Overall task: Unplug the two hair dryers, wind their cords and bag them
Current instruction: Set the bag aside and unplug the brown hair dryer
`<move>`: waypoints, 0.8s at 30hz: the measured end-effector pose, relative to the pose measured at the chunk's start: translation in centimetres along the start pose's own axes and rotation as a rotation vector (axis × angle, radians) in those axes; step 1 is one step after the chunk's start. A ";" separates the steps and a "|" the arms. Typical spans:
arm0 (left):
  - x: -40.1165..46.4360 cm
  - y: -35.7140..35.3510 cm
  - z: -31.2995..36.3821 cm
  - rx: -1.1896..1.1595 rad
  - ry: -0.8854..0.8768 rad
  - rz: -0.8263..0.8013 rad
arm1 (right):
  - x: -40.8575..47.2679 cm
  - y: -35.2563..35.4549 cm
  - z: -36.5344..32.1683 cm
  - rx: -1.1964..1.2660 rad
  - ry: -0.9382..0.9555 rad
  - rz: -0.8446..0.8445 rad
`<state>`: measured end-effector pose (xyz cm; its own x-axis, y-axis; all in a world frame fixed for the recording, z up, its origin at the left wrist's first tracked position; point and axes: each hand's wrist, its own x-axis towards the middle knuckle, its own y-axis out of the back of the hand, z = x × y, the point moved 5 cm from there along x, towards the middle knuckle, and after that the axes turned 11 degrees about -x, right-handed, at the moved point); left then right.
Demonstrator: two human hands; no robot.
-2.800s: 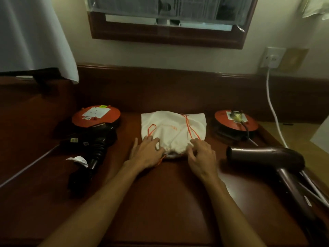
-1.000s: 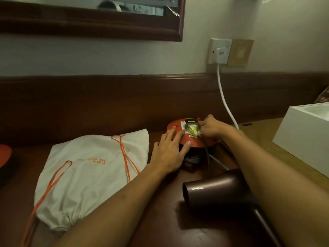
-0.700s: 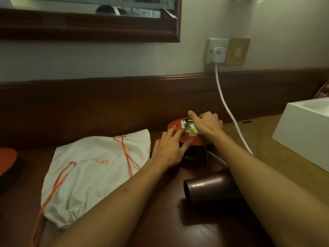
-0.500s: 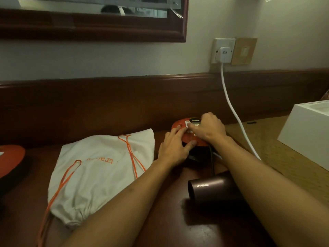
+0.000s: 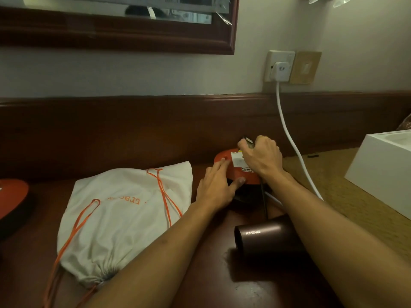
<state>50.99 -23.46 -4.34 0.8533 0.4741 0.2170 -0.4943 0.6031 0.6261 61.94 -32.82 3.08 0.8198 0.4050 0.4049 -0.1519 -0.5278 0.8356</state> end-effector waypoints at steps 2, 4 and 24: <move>-0.1 -0.1 0.2 0.011 0.003 -0.011 | -0.1 0.1 -0.2 0.037 0.001 -0.043; -0.1 0.1 0.4 0.028 0.011 -0.045 | -0.3 0.6 -0.2 0.093 0.010 -0.121; -18.7 7.5 -1.7 -0.400 0.081 0.268 | -13.5 0.5 -7.8 -0.250 0.452 -0.604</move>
<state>31.06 -26.75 -4.95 0.6797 0.6850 0.2624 -0.7332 0.6448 0.2160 46.47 -32.76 0.97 0.5043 0.8599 -0.0787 0.0847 0.0414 0.9955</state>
